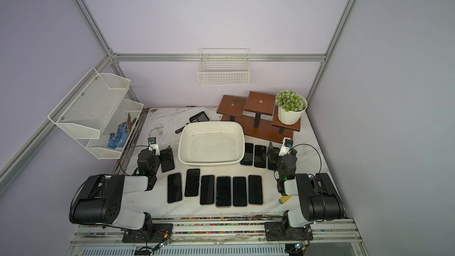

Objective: Take the phone out of the storage box
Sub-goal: Reset both arms

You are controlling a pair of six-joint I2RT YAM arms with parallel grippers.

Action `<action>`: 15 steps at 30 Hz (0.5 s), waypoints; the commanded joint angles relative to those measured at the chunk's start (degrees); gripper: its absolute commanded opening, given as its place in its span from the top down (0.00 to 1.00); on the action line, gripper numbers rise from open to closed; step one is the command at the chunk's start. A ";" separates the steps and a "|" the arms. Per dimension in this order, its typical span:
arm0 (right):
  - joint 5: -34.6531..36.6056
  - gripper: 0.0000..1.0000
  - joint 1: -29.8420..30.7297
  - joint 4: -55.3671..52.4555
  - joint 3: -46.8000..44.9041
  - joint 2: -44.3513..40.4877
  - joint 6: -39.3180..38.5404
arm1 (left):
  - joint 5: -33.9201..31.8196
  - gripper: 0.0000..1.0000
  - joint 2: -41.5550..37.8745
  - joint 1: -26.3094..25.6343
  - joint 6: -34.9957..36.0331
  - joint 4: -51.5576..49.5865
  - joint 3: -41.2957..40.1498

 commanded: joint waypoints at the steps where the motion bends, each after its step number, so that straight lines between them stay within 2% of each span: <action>1: -1.56 0.01 -0.19 -1.04 2.59 1.16 -1.73 | 0.29 0.00 2.84 -0.20 1.23 10.27 0.20; 3: -2.06 0.01 -0.12 -0.61 2.85 1.77 -2.21 | -4.85 0.00 2.54 -0.23 -0.99 2.63 3.95; 5: -1.81 0.00 -0.10 1.13 2.49 1.98 -2.43 | -4.43 0.00 1.40 -0.18 -1.59 -1.26 4.78; 8: -1.76 0.00 -0.10 1.68 2.31 1.98 -2.44 | -4.55 0.00 2.49 -0.25 -1.12 3.05 3.58; 15: -1.81 0.00 -0.10 2.22 2.13 1.98 -2.44 | -4.52 0.00 2.33 -0.24 -1.11 2.76 3.65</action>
